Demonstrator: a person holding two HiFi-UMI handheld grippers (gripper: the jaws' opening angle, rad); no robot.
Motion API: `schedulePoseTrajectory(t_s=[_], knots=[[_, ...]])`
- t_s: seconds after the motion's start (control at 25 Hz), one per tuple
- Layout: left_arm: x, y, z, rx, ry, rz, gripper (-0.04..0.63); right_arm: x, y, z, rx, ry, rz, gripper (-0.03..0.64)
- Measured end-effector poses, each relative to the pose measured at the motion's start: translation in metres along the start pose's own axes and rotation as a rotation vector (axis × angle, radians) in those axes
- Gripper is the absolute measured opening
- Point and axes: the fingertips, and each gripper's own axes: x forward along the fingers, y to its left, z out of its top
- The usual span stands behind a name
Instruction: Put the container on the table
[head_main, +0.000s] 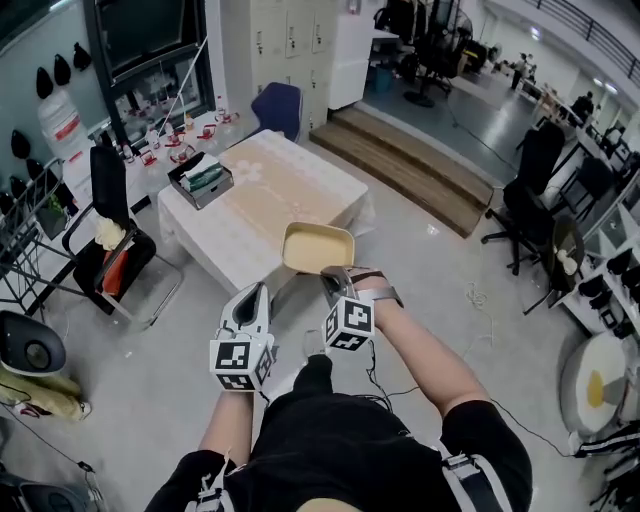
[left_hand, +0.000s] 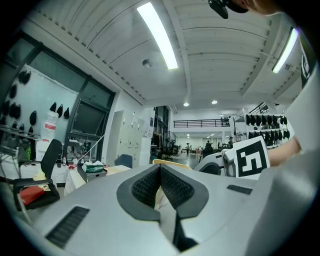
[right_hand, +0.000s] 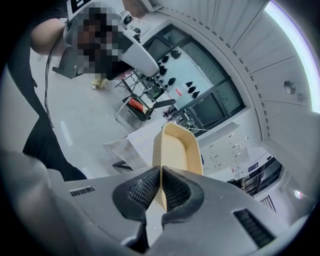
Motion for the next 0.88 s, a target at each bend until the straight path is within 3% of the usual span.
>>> schedulePoseTrajectory(t_s=[0.2,0.48,0.88], knots=[[0.06,0.012,-0.011,-0.019,0.006,-0.007,0.013,0.047,-0.031,-0.027,-0.003,0.016,0.002,0.029],[0.183,0.049,-0.021,-0.039,0.042,0.001,0.012,0.146,-0.094,-0.063,-0.001,0.018,0.027,0.029],[0.402,0.127,0.014,-0.046,0.052,0.053,0.012,0.316,-0.254,-0.107,-0.038,0.003,0.062,0.029]])
